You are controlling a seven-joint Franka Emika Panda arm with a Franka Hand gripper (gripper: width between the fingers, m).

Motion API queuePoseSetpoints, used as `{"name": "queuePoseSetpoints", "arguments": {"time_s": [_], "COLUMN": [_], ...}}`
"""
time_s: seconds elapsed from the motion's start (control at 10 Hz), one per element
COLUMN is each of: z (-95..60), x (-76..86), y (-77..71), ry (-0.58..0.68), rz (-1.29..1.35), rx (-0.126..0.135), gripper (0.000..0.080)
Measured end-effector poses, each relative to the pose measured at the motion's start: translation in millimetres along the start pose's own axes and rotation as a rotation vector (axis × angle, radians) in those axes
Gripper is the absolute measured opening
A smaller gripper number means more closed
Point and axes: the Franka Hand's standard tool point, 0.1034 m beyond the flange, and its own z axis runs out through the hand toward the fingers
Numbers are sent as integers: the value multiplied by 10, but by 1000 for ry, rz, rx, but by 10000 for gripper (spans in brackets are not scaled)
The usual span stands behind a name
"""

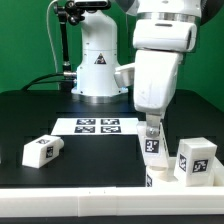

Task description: Assemble stool

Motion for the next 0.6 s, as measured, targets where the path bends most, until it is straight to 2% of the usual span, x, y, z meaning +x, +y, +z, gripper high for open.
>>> {"name": "queuePoseSetpoints", "arguments": {"time_s": [0.1, 0.4, 0.6], "z": [0, 3, 15], "x": [0, -2, -1], "y": [-5, -22, -43], "ry": [0, 17, 35], "rz": [82, 459, 752], "rx": [3, 38, 75], "gripper": [337, 338, 338]}}
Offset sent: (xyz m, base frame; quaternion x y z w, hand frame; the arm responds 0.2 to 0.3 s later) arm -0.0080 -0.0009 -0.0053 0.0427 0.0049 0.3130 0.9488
